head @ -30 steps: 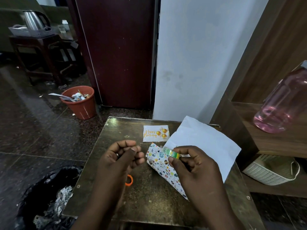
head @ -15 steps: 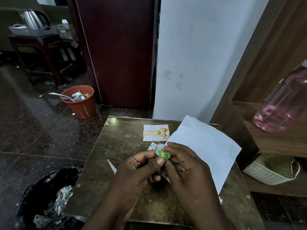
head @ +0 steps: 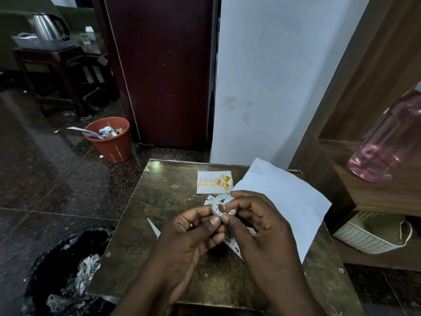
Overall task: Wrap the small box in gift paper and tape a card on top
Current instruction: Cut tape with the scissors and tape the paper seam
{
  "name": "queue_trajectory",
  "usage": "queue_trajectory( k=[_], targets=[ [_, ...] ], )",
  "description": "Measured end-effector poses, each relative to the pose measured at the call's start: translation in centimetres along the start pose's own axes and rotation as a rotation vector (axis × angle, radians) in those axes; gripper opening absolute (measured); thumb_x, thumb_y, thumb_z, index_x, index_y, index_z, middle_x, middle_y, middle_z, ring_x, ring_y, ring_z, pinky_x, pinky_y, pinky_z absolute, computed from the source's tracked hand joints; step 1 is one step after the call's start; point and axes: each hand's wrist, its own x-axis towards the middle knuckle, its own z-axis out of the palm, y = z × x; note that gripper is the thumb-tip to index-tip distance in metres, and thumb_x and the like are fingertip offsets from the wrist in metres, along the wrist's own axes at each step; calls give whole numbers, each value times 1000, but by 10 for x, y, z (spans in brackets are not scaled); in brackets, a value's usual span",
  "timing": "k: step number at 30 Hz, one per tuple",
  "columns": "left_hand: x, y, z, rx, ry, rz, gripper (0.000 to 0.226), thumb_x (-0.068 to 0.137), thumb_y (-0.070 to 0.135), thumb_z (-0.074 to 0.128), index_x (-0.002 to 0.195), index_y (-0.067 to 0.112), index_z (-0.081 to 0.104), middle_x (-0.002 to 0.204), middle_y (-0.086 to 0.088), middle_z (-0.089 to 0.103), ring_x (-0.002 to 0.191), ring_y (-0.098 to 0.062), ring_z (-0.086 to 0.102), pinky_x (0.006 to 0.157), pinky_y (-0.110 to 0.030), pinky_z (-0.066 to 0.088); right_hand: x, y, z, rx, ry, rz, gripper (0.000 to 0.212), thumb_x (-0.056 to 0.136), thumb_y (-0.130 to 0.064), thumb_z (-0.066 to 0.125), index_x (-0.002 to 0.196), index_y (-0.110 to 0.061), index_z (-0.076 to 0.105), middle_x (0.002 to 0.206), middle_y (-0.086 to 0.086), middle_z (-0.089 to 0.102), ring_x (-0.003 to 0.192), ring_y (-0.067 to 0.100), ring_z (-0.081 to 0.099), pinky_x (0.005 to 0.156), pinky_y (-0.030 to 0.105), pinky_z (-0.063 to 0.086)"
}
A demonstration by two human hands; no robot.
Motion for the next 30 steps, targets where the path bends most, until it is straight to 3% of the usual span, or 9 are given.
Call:
queue_trajectory(
  k=[5,15,19,26,30],
  targets=[
    [1,1,1,-90,54,-30,40,74,-1,72,112,-13,68,97,-26,74,75,-20,75,63,-23,62,1,-1,-1,-49,7,-15,34,85,2,76,93,-30,67,108,-9,63,96,19,69,85,37,58],
    [0,5,-3,-113,114,-101,34,72,-1,70,105,-10,74,96,-29,75,72,-22,77,62,-25,63,1,1,0,-57,-12,-5,32,88,-1,75,85,-30,64,99,-9,61,93,17,68,83,31,58],
    [1,6,-6,-106,106,-131,25,74,1,70,97,-7,78,85,-20,75,66,-16,74,58,-23,61,1,0,-2,-45,-43,-6,30,88,0,74,84,-28,64,98,-8,61,94,17,67,82,27,57],
    [2,8,-8,-154,85,-189,31,75,-3,71,106,-6,73,85,-17,69,62,-13,67,54,-20,58,0,3,-4,80,-116,108,28,92,-4,71,99,-28,58,98,-1,68,96,19,71,79,27,54],
    [4,9,-8,-133,88,-163,27,78,-1,69,104,-2,74,78,-10,64,59,-9,60,50,-18,53,0,4,-4,57,-130,112,32,92,-4,70,101,-32,58,98,-5,65,96,18,69,81,27,54]
  ],
)
